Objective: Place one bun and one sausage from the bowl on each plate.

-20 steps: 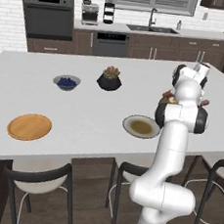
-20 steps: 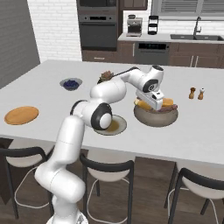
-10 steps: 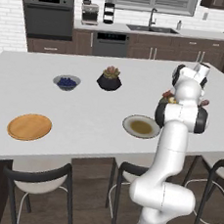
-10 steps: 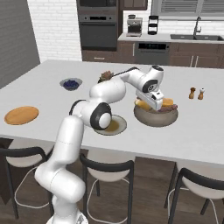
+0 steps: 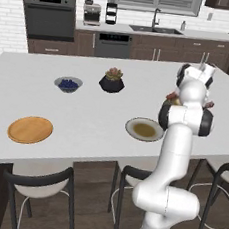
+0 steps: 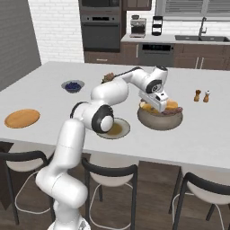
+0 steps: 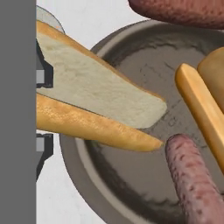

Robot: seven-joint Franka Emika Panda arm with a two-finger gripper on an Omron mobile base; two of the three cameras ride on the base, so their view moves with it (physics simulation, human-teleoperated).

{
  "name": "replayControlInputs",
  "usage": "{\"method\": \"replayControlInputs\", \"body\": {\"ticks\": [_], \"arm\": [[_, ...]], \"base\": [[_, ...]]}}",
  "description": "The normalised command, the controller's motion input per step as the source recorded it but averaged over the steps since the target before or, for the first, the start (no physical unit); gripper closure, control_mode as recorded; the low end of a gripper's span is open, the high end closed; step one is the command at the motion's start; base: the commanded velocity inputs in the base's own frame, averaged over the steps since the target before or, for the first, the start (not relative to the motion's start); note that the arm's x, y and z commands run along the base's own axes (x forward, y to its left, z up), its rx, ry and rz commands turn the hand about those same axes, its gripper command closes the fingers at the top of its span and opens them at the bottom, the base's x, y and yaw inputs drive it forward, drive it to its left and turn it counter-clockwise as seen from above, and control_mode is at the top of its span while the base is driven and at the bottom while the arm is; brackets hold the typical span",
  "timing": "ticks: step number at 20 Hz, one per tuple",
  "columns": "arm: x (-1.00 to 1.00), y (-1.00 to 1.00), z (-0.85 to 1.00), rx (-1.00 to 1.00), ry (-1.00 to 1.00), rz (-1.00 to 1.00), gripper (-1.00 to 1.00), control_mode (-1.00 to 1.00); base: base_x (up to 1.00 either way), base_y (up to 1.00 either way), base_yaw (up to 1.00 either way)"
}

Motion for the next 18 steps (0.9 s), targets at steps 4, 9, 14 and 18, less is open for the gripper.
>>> {"method": "replayControlInputs", "body": {"ticks": [4, 9, 14, 18], "arm": [[-0.39, 0.36, 0.54, 0.0, -0.03, 0.08, 1.0, -1.0], [-0.54, 0.9, 0.11, -0.03, 0.0, 0.29, 1.0, -1.0], [-0.74, 1.0, 0.01, -0.05, 0.0, 0.36, 1.0, -1.0], [-0.5, 0.9, -0.17, -0.02, 0.0, 0.33, 1.0, -1.0]], "base": [[0.0, 0.0, 0.0], [0.0, 0.0, 0.0], [0.0, 0.0, 0.0], [0.0, 0.0, 0.0]]}}
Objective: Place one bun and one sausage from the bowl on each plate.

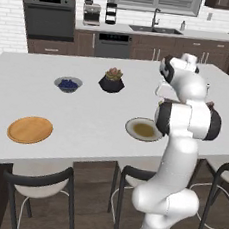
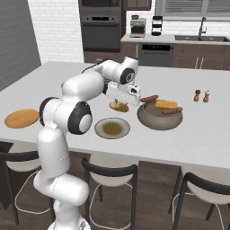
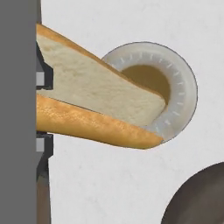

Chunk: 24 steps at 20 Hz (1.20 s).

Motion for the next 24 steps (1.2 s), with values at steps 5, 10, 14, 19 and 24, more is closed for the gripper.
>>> {"method": "replayControlInputs", "body": {"ticks": [5, 10, 14, 19, 24], "arm": [[-0.43, 0.45, -0.59, -0.03, -0.02, 0.24, 1.0, -1.0], [0.07, 0.0, -0.47, 0.0, -0.21, 0.03, 1.0, -1.0], [0.16, 0.02, -0.29, 0.0, -0.33, 0.0, 1.0, -1.0], [0.26, -0.07, -0.29, 0.0, -0.28, 0.0, 1.0, -1.0], [0.21, -0.12, -0.38, 0.0, -0.11, 0.0, 1.0, -1.0]], "base": [[0.0, 0.0, 0.0], [0.0, 0.0, 0.0], [0.0, 0.0, 0.0], [0.0, 0.0, 0.0], [0.0, 0.0, 0.0]]}}
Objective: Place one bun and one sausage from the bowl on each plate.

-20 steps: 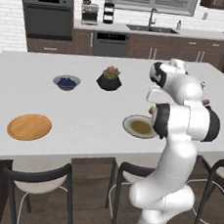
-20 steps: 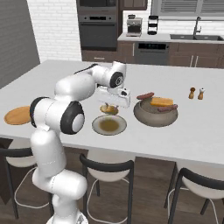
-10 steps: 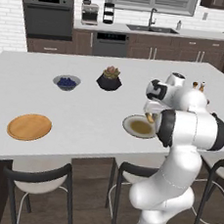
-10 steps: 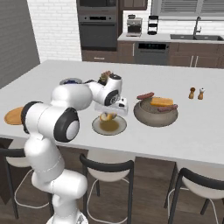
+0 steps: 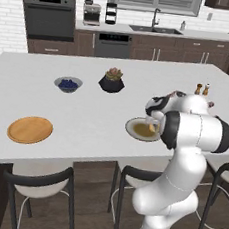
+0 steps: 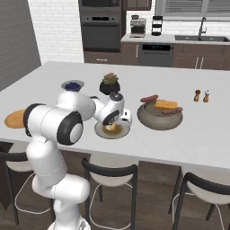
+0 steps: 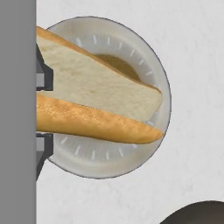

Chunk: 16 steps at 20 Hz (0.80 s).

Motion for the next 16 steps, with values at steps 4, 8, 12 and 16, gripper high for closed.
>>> {"method": "replayControlInputs", "body": {"ticks": [4, 8, 12, 16], "arm": [[0.0, 0.0, -0.21, 0.0, -0.08, 0.0, 1.0, -1.0], [0.0, 0.0, -0.01, 0.0, -0.02, 0.0, 1.0, -1.0], [0.0, 0.0, 0.0, 0.0, 0.0, 0.0, -1.0, -1.0], [0.0, 0.0, 0.0, 0.0, 0.0, 0.0, -1.0, -1.0]], "base": [[0.0, 0.0, 0.0], [0.0, 0.0, 0.0], [0.0, 0.0, 0.0], [0.0, 0.0, 0.0]]}}
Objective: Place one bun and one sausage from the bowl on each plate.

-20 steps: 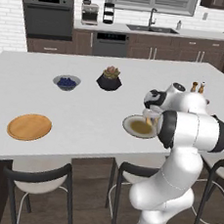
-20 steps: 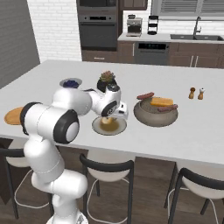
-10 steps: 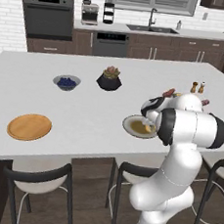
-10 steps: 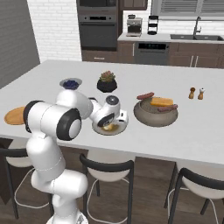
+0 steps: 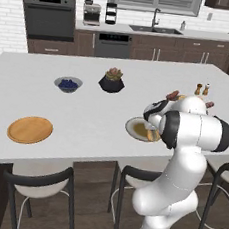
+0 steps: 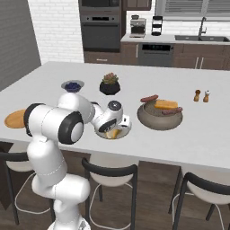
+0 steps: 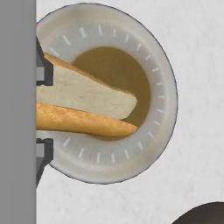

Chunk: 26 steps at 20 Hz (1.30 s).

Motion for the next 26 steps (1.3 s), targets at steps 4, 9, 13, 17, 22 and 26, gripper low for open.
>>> {"method": "replayControlInputs", "body": {"ticks": [4, 9, 13, 17, 22, 26], "arm": [[0.0, 0.0, 0.0, 0.0, 0.0, 0.0, -1.0, -1.0], [0.0, 0.0, 0.17, 0.0, 0.0, 0.0, -1.0, -1.0], [-0.16, -0.13, 0.9, 0.01, 0.0, -0.08, -1.0, -1.0], [-0.09, -0.59, 0.68, 0.06, 0.05, -0.37, -1.0, -1.0], [0.07, -0.7, 0.35, 0.07, 0.06, -0.47, -1.0, -1.0], [0.38, -0.8, 0.37, 0.12, 0.05, -0.29, -1.0, -1.0]], "base": [[0.0, 0.0, 0.0], [0.0, 0.0, 0.0], [0.0, 0.0, 0.0], [0.0, 0.0, 0.0], [0.0, 0.0, 0.0], [0.0, 0.0, 0.0]]}}
